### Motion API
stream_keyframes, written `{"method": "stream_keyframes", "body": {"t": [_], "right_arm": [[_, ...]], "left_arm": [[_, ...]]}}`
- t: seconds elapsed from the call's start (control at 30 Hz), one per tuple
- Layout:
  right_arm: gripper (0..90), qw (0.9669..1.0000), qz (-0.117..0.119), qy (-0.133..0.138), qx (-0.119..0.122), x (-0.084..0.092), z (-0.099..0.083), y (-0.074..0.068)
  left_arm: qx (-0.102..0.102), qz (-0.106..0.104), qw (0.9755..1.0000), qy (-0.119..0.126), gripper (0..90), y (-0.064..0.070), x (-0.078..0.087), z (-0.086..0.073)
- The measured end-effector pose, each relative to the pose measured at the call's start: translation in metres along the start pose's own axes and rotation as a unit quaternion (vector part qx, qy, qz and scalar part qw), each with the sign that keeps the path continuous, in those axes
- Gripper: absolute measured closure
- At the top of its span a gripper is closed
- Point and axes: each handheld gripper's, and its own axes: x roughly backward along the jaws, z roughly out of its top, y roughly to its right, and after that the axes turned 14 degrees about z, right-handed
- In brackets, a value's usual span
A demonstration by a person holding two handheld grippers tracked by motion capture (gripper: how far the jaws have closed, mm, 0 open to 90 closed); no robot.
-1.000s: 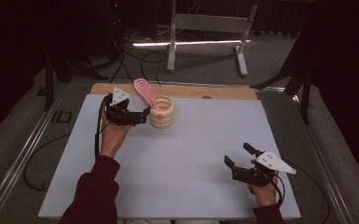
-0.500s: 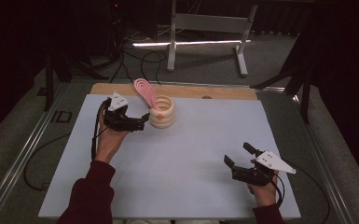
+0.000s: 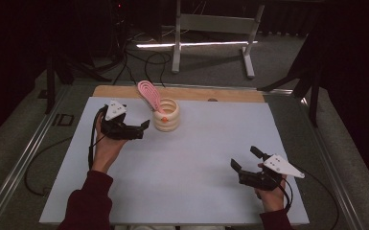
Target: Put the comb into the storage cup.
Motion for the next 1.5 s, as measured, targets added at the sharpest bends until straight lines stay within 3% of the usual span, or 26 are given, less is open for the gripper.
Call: {"method": "stream_keyframes", "body": {"t": [0.43, 0.73, 1.0, 1.27, 1.5], "right_arm": [[9.4, 1.0, -0.001, 0.0, -0.001, 0.001, 0.0, 0.001], [9.4, 1.0, 0.001, -0.003, 0.003, -0.001, 0.001, -0.001], [9.4, 1.0, 0.005, -0.002, 0.002, -0.002, 0.001, -0.003], [9.5, 0.9999, 0.01, -0.004, 0.006, -0.005, 0.002, -0.006], [9.5, 0.9999, 0.011, -0.008, 0.009, -0.008, 0.002, -0.007]], "left_arm": [[0.002, 0.001, 1.0, -0.001, 0.2, -0.004, 0.008, -0.012], [0.005, 0.004, 1.0, 0.007, 0.2, -0.003, 0.024, -0.029], [0.021, 0.009, 0.9997, 0.011, 0.2, -0.009, 0.039, -0.049], [0.027, 0.028, 0.9992, 0.014, 0.2, -0.013, 0.056, -0.078], [0.047, 0.038, 0.998, 0.016, 0.2, -0.02, 0.073, -0.097]]}}
